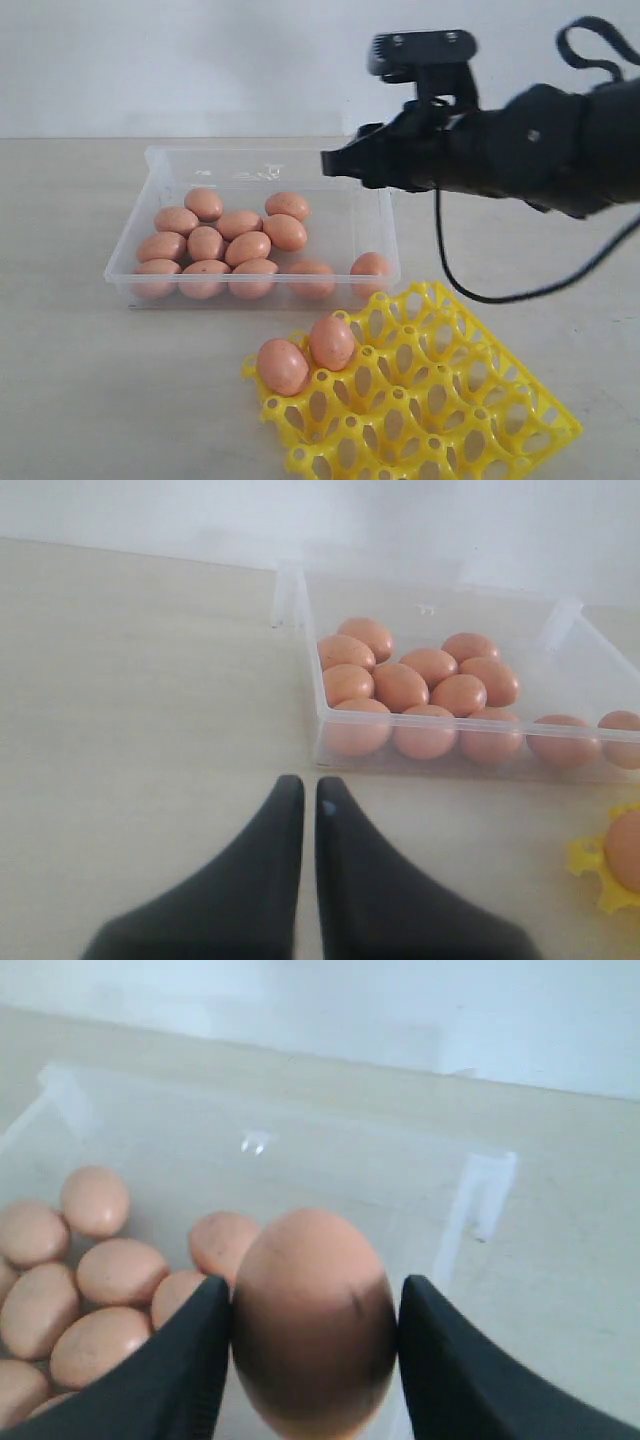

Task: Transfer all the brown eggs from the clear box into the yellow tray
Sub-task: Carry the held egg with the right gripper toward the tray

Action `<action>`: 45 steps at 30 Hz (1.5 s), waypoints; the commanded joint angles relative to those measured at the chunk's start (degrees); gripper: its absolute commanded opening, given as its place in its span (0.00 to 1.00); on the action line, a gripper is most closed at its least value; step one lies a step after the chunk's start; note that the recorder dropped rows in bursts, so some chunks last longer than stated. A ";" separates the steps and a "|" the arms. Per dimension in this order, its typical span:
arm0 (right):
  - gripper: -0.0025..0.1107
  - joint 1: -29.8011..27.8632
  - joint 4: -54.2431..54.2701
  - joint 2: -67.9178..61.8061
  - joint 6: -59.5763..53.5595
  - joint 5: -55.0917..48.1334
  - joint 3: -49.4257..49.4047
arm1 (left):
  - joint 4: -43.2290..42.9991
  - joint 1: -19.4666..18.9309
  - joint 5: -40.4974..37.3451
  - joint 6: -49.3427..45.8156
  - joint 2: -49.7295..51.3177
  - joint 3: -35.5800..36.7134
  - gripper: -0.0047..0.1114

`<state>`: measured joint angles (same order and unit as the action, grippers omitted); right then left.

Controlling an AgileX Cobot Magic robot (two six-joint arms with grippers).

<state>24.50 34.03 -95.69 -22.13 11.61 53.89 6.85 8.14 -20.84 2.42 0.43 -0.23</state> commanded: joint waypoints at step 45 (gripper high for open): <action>0.02 -0.59 -47.06 -10.50 50.00 40.81 -29.96 | -0.24 0.13 0.53 -0.24 0.24 0.23 0.08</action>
<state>24.10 -14.02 -106.19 31.13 54.27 24.12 6.85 8.14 -20.84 2.42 0.43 -0.23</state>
